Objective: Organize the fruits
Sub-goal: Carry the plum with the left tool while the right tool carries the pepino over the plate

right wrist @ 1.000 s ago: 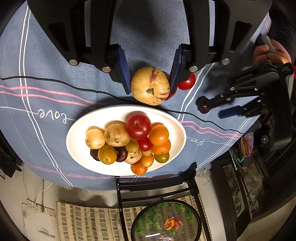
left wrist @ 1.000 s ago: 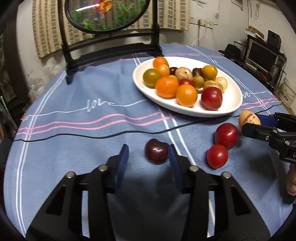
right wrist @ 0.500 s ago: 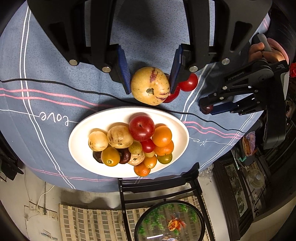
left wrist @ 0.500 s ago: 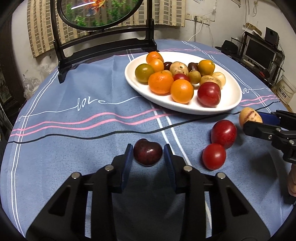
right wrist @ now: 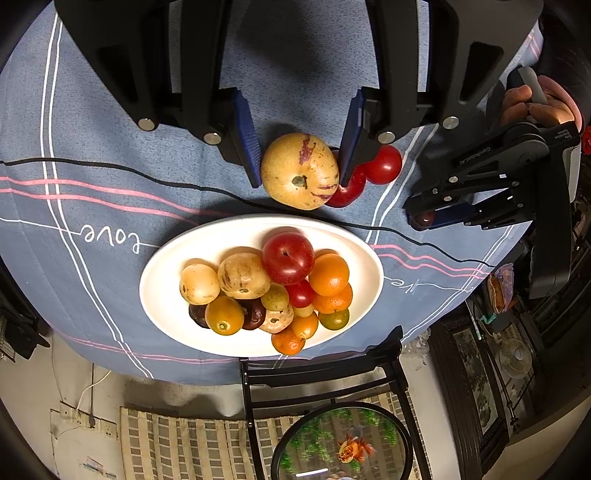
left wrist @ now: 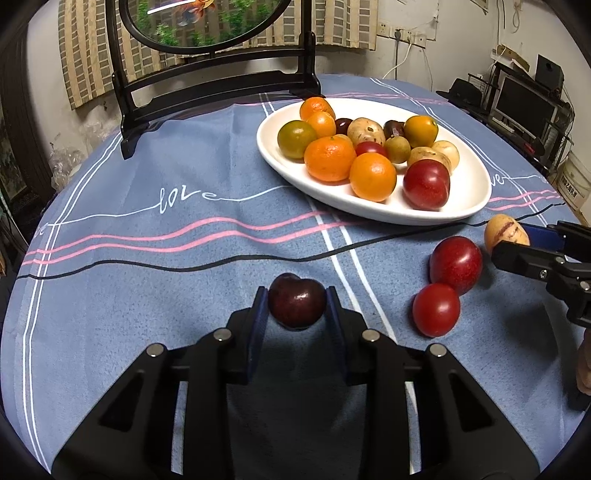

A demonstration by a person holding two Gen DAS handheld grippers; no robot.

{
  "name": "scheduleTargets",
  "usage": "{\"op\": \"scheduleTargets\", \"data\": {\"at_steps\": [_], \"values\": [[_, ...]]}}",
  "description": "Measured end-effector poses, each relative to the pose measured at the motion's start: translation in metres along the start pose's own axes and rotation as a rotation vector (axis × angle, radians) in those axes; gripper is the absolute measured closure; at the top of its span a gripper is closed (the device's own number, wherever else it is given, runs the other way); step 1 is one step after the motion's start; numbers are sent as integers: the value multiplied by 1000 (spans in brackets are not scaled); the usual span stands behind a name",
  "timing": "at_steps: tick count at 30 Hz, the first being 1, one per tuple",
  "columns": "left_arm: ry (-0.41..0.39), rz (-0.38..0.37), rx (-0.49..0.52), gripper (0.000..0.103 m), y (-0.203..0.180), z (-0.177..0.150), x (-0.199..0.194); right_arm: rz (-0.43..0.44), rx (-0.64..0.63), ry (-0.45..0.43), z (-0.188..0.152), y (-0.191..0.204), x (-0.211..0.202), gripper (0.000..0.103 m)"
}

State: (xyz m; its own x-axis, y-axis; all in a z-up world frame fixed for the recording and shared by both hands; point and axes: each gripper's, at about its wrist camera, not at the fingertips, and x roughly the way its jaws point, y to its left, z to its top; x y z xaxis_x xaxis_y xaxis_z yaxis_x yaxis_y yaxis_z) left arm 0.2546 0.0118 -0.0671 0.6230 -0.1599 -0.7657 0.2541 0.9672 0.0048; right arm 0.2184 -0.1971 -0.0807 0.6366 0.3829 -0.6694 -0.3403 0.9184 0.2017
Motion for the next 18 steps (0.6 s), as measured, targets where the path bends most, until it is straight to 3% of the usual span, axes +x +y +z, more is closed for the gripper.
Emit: {"op": "scheduleTargets", "data": {"at_steps": [10, 18], "values": [[-55, -50, -18, 72, -7, 6, -26, 53, 8, -57, 5, 1, -13, 61], [-110, -108, -25, 72, -12, 47, -47, 46, 52, -168, 32, -16, -42, 61]]}}
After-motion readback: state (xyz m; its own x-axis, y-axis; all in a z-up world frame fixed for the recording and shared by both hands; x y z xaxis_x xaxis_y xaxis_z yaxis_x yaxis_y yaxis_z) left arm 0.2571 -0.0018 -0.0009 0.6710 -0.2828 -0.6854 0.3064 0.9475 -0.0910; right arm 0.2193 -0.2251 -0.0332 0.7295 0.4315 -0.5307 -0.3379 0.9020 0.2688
